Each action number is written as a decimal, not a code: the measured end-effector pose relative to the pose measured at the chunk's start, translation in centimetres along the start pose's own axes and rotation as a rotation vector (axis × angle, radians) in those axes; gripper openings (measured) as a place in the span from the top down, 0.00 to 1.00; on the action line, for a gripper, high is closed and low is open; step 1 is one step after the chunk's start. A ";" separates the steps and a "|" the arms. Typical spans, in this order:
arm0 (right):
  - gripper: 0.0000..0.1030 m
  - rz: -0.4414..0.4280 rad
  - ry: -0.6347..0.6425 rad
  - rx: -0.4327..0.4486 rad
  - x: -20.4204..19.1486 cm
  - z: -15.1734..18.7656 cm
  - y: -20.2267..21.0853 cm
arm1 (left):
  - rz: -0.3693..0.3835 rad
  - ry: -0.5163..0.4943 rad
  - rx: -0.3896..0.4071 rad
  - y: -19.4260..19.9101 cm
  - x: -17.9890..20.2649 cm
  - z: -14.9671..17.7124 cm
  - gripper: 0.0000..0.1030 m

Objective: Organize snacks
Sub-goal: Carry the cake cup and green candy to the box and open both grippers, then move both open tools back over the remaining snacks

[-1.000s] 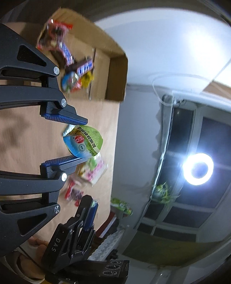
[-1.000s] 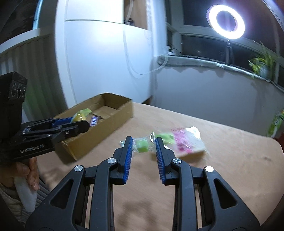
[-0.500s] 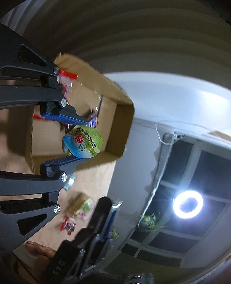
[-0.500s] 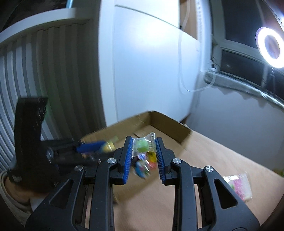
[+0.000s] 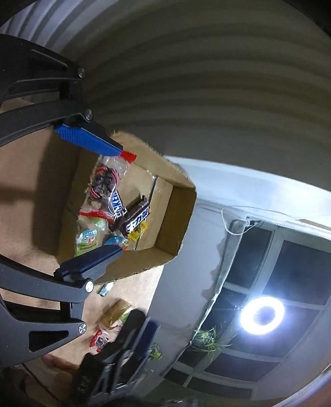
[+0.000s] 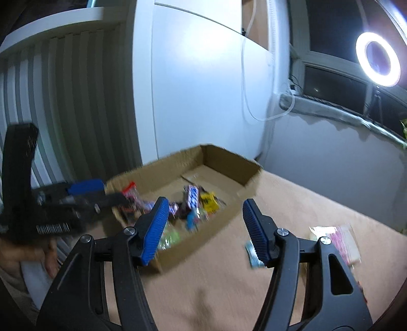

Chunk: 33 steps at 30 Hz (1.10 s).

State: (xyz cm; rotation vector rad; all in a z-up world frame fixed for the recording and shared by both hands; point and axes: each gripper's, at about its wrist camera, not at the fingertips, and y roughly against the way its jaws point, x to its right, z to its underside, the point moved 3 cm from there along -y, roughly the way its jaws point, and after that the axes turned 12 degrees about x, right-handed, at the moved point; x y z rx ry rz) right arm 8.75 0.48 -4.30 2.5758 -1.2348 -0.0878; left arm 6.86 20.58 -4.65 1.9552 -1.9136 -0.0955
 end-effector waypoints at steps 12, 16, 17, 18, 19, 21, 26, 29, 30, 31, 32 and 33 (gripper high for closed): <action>0.27 0.064 -0.050 -0.016 1.5 4.4 4.5 | -0.061 -0.182 0.062 3.0 4.6 -1.5 0.24; 0.26 0.073 -0.081 -0.012 2.4 4.8 5.6 | -0.055 -0.234 0.092 3.9 6.4 -2.2 0.24; 0.26 0.081 -0.081 -0.009 2.6 4.8 5.9 | -0.050 -0.244 0.098 4.2 6.9 -2.3 0.24; 0.26 0.089 -0.081 -0.006 2.7 4.9 6.1 | -0.047 -0.249 0.101 4.2 7.1 -2.3 0.24; 0.25 0.095 -0.083 -0.003 2.9 4.9 6.3 | -0.042 -0.257 0.103 4.3 7.6 -2.4 0.24; 0.22 0.105 -0.089 -0.003 3.5 5.1 6.8 | -0.037 -0.270 0.106 4.5 8.1 -2.3 0.24; 0.15 0.128 -0.107 0.012 4.7 5.5 7.9 | -0.028 -0.308 0.100 4.4 9.9 -1.9 0.23; 0.15 0.143 -0.120 0.015 5.6 5.9 8.7 | -0.020 -0.323 0.092 4.4 10.7 -1.6 0.23; 0.15 0.148 -0.125 0.015 5.9 6.1 8.9 | -0.018 -0.330 0.088 4.3 11.1 -1.5 0.23; 0.14 0.156 -0.132 0.015 6.3 6.2 9.2 | -0.015 -0.335 0.085 4.3 11.3 -1.4 0.23; 0.11 0.164 -0.139 0.017 6.7 6.4 9.5 | -0.010 -0.338 0.079 4.2 11.6 -1.2 0.23; 0.09 0.172 -0.146 0.019 7.1 6.6 9.8 | -0.005 -0.338 0.073 4.1 11.8 -1.1 0.23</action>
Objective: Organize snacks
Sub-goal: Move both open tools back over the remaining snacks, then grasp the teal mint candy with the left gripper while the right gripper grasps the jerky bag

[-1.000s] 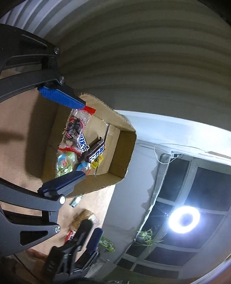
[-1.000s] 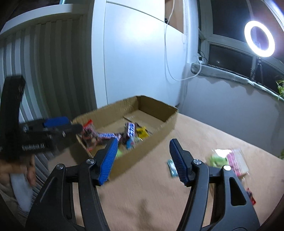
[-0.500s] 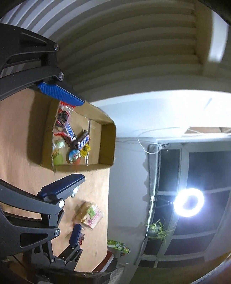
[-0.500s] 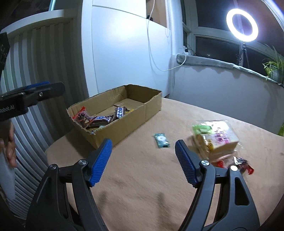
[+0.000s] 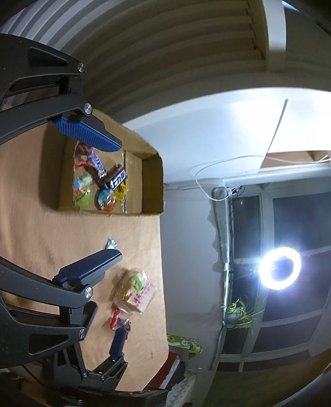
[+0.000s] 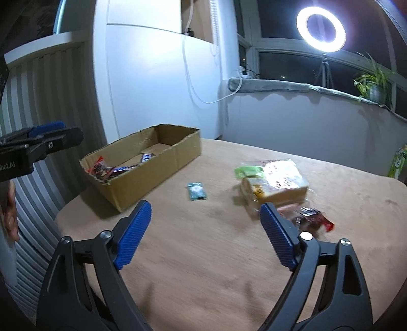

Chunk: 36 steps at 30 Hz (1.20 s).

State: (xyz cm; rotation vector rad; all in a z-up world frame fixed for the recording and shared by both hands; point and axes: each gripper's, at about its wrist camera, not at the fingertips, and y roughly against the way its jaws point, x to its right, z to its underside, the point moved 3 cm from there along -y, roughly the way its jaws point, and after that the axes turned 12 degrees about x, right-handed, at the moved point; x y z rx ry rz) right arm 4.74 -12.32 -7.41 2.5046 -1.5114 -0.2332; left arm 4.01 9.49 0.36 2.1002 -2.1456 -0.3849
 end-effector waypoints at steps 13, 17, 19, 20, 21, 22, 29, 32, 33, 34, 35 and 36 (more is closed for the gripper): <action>0.02 0.096 -0.083 -0.027 6.9 2.0 1.7 | 0.108 0.021 -0.136 -3.9 5.1 2.7 0.22; 0.01 0.113 -0.103 -0.040 8.7 2.6 1.9 | 0.142 0.017 -0.182 -5.7 6.9 3.8 0.22; 0.01 0.120 -0.111 -0.047 9.4 2.8 1.9 | 0.155 0.021 -0.203 -6.6 7.6 4.2 0.22; 0.01 0.124 -0.115 -0.049 9.8 2.9 1.9 | 0.158 0.025 -0.210 -7.0 7.8 4.3 0.22; 0.01 0.126 -0.118 -0.053 10.2 3.0 1.9 | 0.160 0.028 -0.220 -7.5 8.1 4.5 0.22; 0.01 0.129 -0.120 -0.060 10.4 3.1 1.8 | 0.162 0.027 -0.227 -7.9 8.2 4.6 0.22; 0.00 0.152 -0.099 -0.106 12.0 2.7 0.9 | 0.162 0.042 -0.303 -11.5 8.7 5.7 0.22; 0.00 0.167 -0.058 -0.158 12.6 2.1 -0.5 | 0.166 0.056 -0.342 -13.2 8.9 6.1 0.22; 0.00 0.171 -0.050 -0.167 12.8 1.8 -0.9 | 0.163 0.063 -0.352 -13.8 9.0 6.2 0.22; 0.00 0.169 -0.040 -0.188 13.0 1.6 -1.5 | 0.153 0.066 -0.367 -14.3 9.1 6.4 0.22; 0.00 0.164 -0.030 -0.205 13.1 1.5 -2.1 | 0.143 0.070 -0.380 -14.9 9.1 6.5 0.22; 0.00 0.160 -0.023 -0.216 13.2 1.4 -2.7 | 0.138 0.073 -0.385 -15.3 9.2 6.5 0.22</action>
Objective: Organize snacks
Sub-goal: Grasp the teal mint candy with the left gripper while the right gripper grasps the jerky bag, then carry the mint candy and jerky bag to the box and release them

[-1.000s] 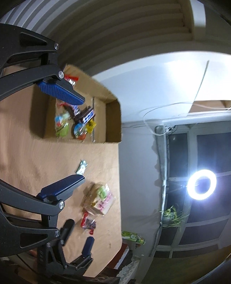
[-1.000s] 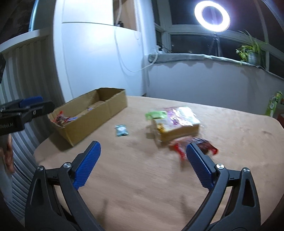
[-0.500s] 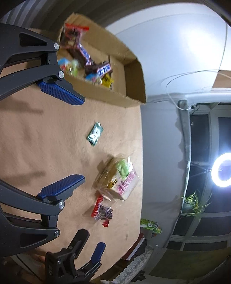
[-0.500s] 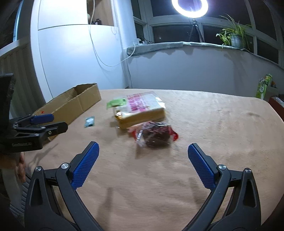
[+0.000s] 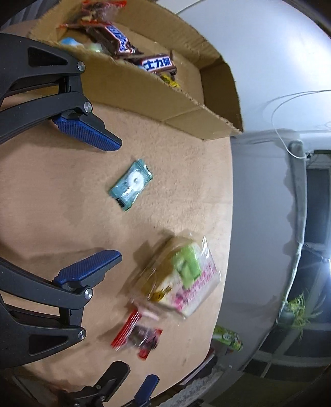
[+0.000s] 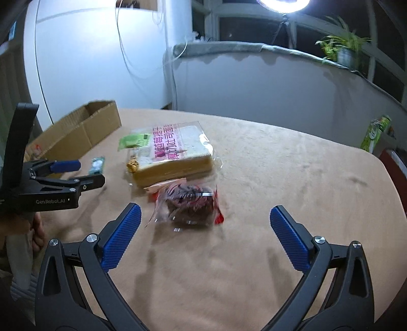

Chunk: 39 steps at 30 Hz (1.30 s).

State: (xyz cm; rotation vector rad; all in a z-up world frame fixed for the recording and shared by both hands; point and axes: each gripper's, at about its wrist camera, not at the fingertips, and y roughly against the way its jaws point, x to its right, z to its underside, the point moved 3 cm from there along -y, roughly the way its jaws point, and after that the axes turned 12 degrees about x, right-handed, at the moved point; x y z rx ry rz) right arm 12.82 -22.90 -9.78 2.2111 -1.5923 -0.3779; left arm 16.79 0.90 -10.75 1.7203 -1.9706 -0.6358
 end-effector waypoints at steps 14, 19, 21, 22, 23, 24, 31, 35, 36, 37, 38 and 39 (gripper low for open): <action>0.45 -0.094 -0.055 -0.062 0.6 0.3 -2.9 | 0.038 0.070 -0.012 -1.6 -1.5 0.2 0.56; 0.46 -0.085 -0.062 -0.043 0.7 0.2 -2.6 | 0.069 0.128 0.008 -1.3 -2.6 0.6 0.78; 0.46 -0.081 -0.074 -0.031 1.0 0.2 -2.4 | 0.083 0.139 0.012 -1.2 -2.9 0.6 0.78; 0.46 -0.078 -0.081 -0.025 1.1 0.2 -2.3 | 0.087 0.140 0.013 -1.2 -2.8 0.5 0.78; 0.46 -0.076 -0.086 -0.020 1.2 0.1 -2.2 | 0.089 0.139 0.015 -1.1 -2.7 0.5 0.78; 0.46 -0.076 -0.091 -0.017 1.4 0.1 -2.1 | 0.093 0.139 0.017 -1.0 -2.7 0.6 0.78; 0.46 -0.069 -0.133 0.014 2.3 0.0 -1.6 | 0.107 0.152 0.030 -0.8 -2.9 0.6 0.78; 0.46 -0.064 -0.140 0.032 2.6 -0.1 -1.3 | 0.107 0.153 0.037 -0.7 -3.1 0.6 0.78; 0.46 -0.066 -0.142 0.030 2.6 -0.1 -1.3 | 0.109 0.154 0.041 -0.6 -3.2 0.6 0.78; 0.46 -0.068 -0.143 0.028 2.7 -0.1 -1.2 | 0.114 0.157 0.046 -0.5 -3.2 0.6 0.78; 0.46 -0.068 -0.147 0.030 2.7 -0.2 -1.1 | 0.119 0.161 0.051 -0.4 -3.3 0.5 0.78; 0.46 -0.068 -0.149 0.033 2.8 -0.2 -1.1 | 0.124 0.163 0.065 0.0 -3.3 0.3 0.78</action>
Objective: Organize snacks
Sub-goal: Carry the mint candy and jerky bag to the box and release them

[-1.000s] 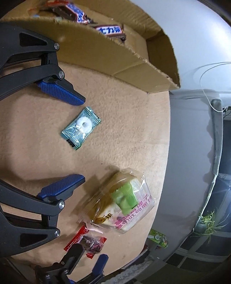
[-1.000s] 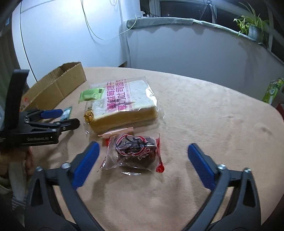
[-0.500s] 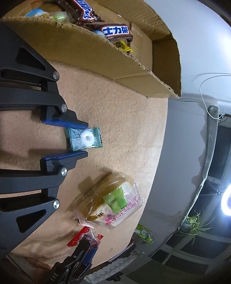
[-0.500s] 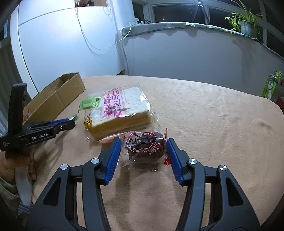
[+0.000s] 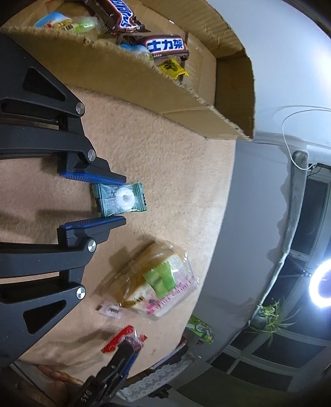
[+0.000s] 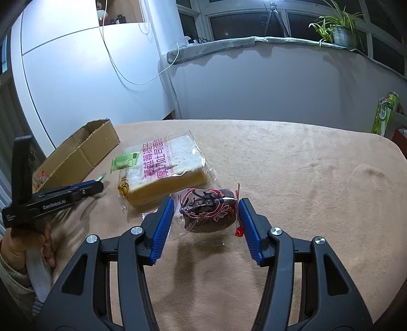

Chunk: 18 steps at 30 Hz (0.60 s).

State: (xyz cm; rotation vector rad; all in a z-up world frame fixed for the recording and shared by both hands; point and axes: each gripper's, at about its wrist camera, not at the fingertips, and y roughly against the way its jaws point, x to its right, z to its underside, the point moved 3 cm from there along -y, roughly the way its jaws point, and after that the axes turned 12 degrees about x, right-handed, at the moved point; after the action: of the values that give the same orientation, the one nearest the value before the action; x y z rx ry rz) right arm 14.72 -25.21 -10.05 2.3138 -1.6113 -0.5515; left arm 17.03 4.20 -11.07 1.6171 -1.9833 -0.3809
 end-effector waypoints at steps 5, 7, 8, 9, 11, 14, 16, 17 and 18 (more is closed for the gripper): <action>0.46 0.015 -0.009 0.038 0.0 -0.2 1.3 | 0.032 -0.024 0.050 2.2 1.1 -0.5 0.78; 0.46 0.018 -0.021 0.046 0.0 -0.2 1.8 | 0.048 -0.029 0.063 3.1 1.3 -0.6 0.78; 0.46 0.019 -0.025 0.051 -0.1 -0.2 2.1 | 0.052 -0.032 0.069 3.5 1.4 -0.7 0.78; 0.46 0.021 -0.025 0.055 -0.3 -0.3 2.4 | 0.056 -0.036 0.083 4.2 1.5 -0.9 0.78; 0.46 0.024 -0.014 0.066 -1.0 -0.7 2.9 | 0.058 -0.036 0.103 5.1 1.5 -1.3 0.78; 0.46 0.018 0.001 0.087 -2.2 -1.6 3.4 | 0.064 -0.029 0.125 6.3 1.3 -1.6 0.78; 0.46 0.012 0.013 0.097 -3.1 -2.2 3.5 | 0.062 -0.031 0.145 7.1 1.1 -1.9 0.78; 0.46 0.007 0.023 0.105 -3.9 -2.6 3.5 | 0.059 -0.031 0.156 7.5 0.8 -2.1 0.78; 0.46 0.001 0.030 0.109 -4.4 -2.9 3.5 | 0.057 -0.030 0.162 7.8 0.7 -2.1 0.78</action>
State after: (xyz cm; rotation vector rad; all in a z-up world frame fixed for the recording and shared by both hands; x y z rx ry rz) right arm 11.72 -22.29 -5.32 2.3860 -1.6680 -0.4373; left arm 11.88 5.62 -5.01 1.6561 -2.1252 -0.2286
